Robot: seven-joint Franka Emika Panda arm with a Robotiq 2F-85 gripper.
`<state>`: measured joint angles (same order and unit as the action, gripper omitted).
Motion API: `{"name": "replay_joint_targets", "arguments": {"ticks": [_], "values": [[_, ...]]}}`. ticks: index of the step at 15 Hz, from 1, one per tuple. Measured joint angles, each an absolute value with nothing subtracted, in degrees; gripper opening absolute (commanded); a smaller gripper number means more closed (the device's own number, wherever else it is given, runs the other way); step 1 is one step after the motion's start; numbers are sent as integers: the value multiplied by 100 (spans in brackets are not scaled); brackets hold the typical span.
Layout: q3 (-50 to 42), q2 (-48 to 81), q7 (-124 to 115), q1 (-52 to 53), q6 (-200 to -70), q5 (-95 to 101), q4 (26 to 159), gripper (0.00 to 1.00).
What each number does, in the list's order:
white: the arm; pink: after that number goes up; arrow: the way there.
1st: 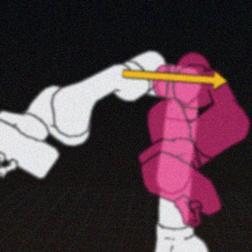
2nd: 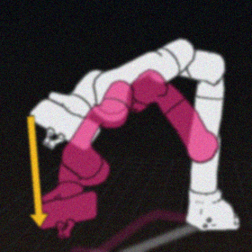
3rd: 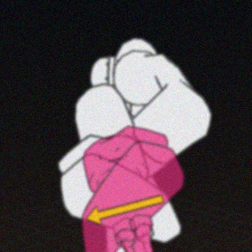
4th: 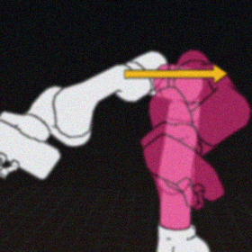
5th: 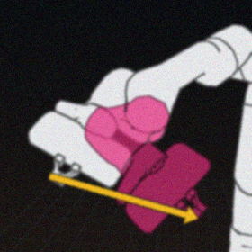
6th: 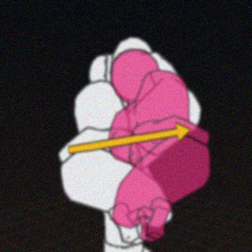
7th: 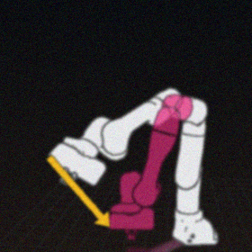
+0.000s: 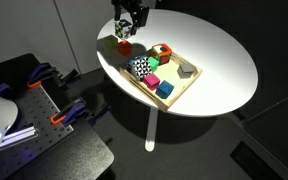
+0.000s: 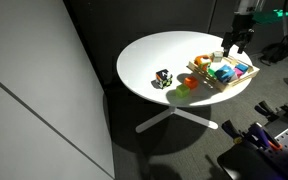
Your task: Put the blue block on the tray
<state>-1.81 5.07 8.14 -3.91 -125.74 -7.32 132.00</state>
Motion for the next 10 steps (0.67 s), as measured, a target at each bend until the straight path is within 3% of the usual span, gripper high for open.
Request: {"name": "replay_joint_targets", "arguments": {"ticks": [10], "values": [[-177, -417, 93, -283, -12899, -235, 13730, 100]]}}
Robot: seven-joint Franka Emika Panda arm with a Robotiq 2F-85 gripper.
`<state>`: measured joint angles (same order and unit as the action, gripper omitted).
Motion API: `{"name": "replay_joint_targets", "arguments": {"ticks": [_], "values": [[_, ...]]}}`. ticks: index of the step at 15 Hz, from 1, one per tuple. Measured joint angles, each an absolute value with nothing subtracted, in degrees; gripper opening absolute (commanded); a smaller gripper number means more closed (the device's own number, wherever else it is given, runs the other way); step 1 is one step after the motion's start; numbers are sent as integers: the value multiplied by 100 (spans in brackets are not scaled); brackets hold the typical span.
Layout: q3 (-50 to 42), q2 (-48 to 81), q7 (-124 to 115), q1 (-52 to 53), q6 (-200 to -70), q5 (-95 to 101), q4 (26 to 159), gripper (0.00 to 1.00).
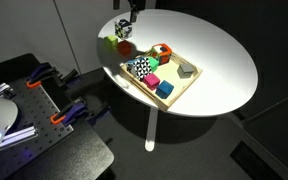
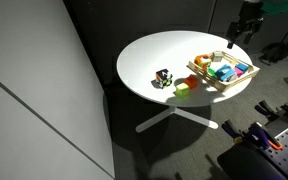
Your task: Put the blue block on the tray
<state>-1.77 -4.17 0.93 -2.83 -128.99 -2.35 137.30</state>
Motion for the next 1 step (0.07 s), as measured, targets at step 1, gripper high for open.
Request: {"name": "replay_joint_targets", "arguments": {"ticks": [1], "values": [[-177, -464, 64, -283, -12917, -221, 13765, 100]]}}
